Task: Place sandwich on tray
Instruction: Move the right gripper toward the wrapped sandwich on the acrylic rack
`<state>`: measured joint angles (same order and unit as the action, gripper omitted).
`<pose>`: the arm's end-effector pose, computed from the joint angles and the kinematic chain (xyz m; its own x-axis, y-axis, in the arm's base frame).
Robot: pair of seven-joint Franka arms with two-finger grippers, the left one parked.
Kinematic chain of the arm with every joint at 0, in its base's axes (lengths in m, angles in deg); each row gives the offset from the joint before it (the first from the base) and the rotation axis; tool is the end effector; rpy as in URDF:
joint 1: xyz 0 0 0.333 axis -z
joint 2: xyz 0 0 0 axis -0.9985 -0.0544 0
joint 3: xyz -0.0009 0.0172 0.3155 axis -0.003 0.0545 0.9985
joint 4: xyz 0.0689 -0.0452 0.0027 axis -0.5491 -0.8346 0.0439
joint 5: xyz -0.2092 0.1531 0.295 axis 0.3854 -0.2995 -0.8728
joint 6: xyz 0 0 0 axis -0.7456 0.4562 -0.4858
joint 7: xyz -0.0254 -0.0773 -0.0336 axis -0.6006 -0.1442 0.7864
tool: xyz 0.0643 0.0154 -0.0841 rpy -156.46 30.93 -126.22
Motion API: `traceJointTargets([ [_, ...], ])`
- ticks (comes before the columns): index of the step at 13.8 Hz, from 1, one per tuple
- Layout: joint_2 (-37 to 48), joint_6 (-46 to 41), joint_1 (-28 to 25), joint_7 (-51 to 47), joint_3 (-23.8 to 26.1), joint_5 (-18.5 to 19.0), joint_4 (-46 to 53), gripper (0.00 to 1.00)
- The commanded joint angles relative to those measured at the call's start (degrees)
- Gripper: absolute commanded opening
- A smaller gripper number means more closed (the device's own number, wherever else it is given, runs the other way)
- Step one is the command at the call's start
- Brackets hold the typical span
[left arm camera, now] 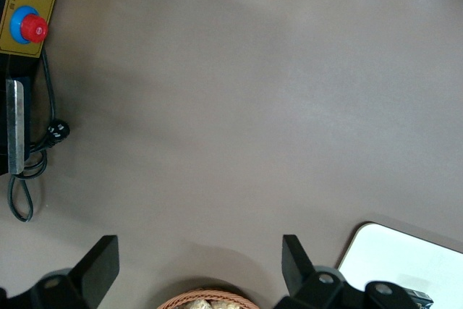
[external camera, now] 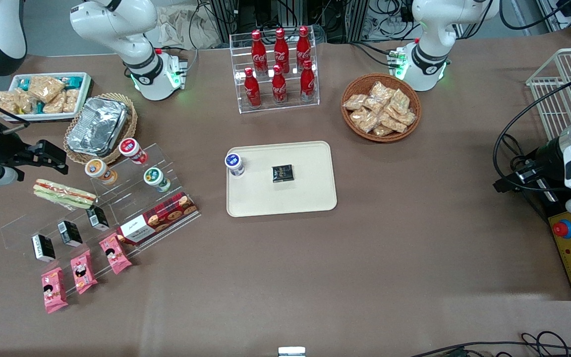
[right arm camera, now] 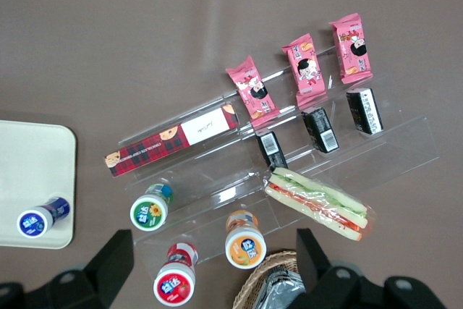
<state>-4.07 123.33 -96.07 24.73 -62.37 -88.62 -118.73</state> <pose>0.5662 0.0030 0.6100 0.9920 0.1224 0.0313 0.1217 -0.9923 0.0229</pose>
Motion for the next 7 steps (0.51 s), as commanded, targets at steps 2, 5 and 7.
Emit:
traceJointTargets([
  [2, -0.28, -1.09, 0.13, -0.41, 0.17, 0.36, 1.12, 1.0],
  [5, -0.63, -1.09, 0.22, 0.38, -0.62, -0.16, 1.03, 1.0],
  [7, -0.63, -1.18, 0.31, 5.79, -1.67, -0.17, 0.51, 1.0],
])
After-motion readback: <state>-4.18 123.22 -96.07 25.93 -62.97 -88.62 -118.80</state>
